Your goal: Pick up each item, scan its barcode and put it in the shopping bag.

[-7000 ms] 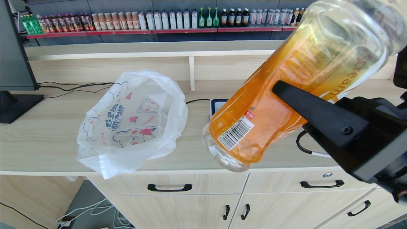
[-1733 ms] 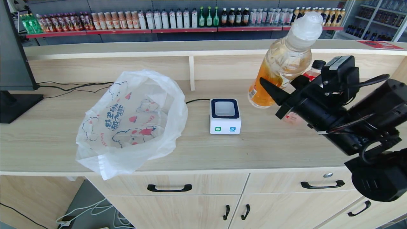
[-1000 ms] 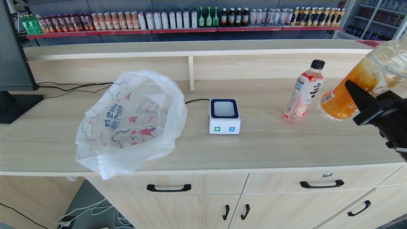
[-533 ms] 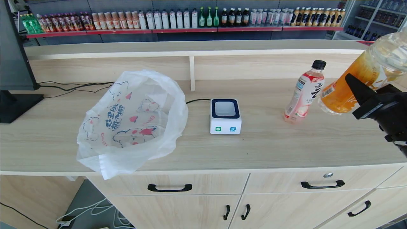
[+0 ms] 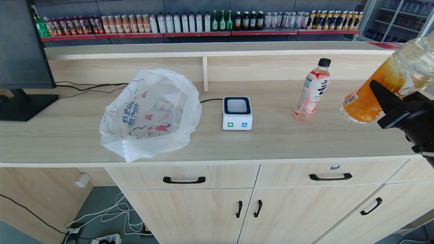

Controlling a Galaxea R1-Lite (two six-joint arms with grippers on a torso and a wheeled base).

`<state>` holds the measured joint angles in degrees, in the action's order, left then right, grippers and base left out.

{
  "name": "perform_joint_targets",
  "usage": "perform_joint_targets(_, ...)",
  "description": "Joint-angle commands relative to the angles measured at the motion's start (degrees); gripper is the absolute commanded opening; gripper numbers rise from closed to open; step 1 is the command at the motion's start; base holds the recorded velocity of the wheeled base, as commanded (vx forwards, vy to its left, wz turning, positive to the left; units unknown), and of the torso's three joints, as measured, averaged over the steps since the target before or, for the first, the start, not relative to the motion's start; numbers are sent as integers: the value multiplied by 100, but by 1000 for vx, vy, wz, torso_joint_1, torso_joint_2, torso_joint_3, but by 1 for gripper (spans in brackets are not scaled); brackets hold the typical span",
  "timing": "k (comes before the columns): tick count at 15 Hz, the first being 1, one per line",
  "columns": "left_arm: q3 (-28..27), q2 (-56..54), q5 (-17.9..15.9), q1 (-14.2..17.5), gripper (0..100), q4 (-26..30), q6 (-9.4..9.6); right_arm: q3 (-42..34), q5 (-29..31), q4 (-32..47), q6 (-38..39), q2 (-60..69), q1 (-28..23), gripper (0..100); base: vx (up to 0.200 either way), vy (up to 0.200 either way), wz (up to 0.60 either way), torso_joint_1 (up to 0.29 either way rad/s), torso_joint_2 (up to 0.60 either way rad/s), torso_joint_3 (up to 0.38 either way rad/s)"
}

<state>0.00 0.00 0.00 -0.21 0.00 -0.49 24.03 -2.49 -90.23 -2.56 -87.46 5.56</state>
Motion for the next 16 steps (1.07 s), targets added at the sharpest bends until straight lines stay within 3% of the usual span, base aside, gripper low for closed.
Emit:
perform_joint_targets(1, 0, 0, 0, 3, 100, 0, -4, -47, 3, 23, 1, 36, -2, 0, 0, 200, 0, 17, 2, 7)
perform_joint_targets(11, 0, 0, 0, 12, 100, 0, -22, -91, 3, 23, -8, 44, -2, 0, 0, 200, 0, 7, 2, 2)
perform_joint_targets(16, 0, 0, 0, 3, 100, 0, -4, -144, 3, 23, 1, 62, -2, 0, 0, 0, 0, 0, 0, 0)
